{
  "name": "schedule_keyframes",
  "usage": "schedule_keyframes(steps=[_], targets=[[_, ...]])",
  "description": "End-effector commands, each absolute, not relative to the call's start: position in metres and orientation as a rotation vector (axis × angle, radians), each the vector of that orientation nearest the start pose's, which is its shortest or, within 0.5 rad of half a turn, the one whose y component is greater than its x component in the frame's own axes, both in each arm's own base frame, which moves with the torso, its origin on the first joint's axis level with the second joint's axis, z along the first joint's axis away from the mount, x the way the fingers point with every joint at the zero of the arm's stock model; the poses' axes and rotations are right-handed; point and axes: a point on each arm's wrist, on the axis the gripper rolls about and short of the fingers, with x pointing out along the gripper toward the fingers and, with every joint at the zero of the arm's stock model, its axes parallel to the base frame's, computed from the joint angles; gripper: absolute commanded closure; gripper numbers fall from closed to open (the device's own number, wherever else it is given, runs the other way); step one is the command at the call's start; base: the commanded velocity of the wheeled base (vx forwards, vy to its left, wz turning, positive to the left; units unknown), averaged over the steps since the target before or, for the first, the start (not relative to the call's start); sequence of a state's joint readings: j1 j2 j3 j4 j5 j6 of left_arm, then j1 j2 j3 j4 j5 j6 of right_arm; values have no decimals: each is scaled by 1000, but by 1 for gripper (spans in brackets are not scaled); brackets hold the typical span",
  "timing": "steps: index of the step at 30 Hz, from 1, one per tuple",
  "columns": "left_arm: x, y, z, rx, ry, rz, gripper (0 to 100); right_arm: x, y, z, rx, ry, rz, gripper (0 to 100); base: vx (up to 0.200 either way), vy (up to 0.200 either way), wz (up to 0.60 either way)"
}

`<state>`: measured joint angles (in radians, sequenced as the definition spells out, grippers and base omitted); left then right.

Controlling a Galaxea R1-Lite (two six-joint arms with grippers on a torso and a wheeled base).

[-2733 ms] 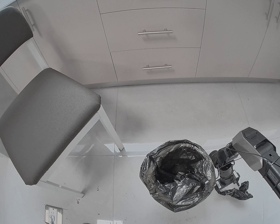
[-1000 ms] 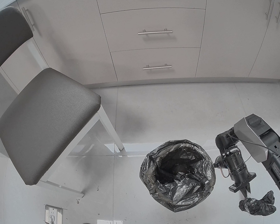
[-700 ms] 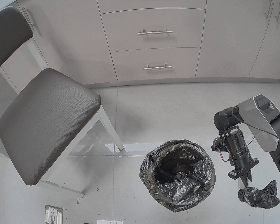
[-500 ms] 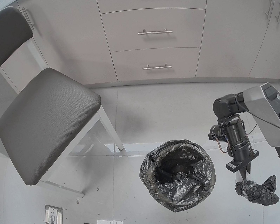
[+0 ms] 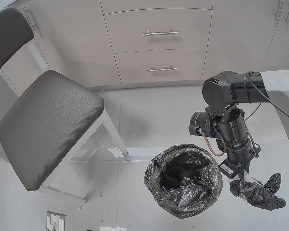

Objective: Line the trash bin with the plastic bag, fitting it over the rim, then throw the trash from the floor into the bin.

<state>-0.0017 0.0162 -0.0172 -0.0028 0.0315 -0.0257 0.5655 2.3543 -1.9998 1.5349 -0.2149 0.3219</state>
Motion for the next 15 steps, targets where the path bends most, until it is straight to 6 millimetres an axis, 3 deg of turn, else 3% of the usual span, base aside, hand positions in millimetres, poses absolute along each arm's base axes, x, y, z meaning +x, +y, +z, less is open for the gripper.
schedule_keyframes(steps=[1, 8, 15], targets=[[-23, 1, 76, -26, -2, 31, 0, 284, 215, 158, -525, 1634, 2, 100, 0, 0, 0], [-23, 1, 76, -26, -2, 31, 0, 288, 249, 151, -502, 1382, 24, 100, 0, 0, 0], [-23, 1, 76, -26, -2, 31, 0, 293, 267, 145, -466, 1268, 52, 100, 0, 0, 0]])
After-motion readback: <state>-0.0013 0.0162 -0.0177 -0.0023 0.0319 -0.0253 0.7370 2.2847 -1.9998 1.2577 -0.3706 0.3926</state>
